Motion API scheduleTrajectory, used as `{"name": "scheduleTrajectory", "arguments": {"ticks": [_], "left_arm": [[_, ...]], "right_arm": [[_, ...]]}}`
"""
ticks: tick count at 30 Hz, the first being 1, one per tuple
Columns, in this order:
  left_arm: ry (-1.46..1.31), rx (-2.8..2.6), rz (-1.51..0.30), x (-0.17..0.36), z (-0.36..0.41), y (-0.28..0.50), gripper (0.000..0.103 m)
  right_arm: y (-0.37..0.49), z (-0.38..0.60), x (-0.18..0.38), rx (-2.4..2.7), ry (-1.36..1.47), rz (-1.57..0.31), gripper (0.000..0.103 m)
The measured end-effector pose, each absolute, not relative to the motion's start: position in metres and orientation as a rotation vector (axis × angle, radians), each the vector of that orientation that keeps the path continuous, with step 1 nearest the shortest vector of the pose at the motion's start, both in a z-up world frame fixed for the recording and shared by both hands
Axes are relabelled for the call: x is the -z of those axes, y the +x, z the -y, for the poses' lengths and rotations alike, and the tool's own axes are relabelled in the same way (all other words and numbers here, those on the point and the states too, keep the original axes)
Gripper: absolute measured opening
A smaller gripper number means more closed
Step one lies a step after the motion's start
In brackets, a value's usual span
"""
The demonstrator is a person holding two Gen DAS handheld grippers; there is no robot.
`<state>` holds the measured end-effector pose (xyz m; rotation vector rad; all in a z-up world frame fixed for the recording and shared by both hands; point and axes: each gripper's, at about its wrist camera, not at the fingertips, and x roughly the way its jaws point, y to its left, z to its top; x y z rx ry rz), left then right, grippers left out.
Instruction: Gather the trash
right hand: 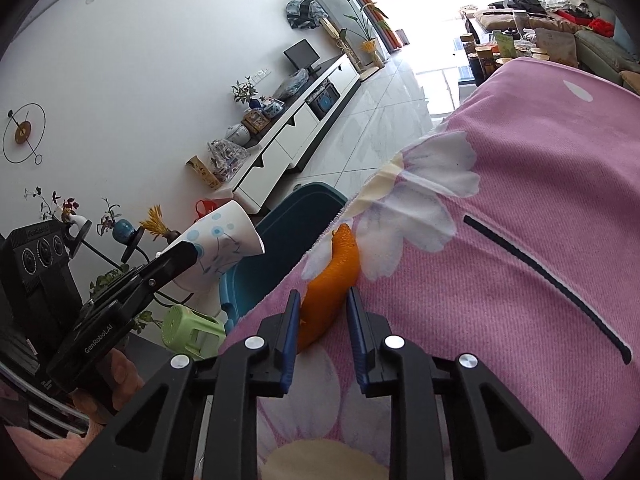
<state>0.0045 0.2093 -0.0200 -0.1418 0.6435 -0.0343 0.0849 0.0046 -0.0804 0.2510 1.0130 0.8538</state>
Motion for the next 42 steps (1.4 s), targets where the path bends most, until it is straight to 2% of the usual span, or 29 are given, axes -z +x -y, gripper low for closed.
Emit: {"name": "scheduleTrajectory", "arguments": {"ticks": [8, 42], "left_arm": [[-0.144, 0.031, -0.644, 0.021, -0.21, 0.004, 0.004], [-0.171, -0.031, -0.662, 0.031, -0.223, 0.0, 0.004]], "right_arm": [[0.083, -0.007, 0.077, -0.869, 0.248, -1.002, 0.011], [0.093, -0.046, 0.06, -0.957, 0.179, -0.963, 0.01]]}}
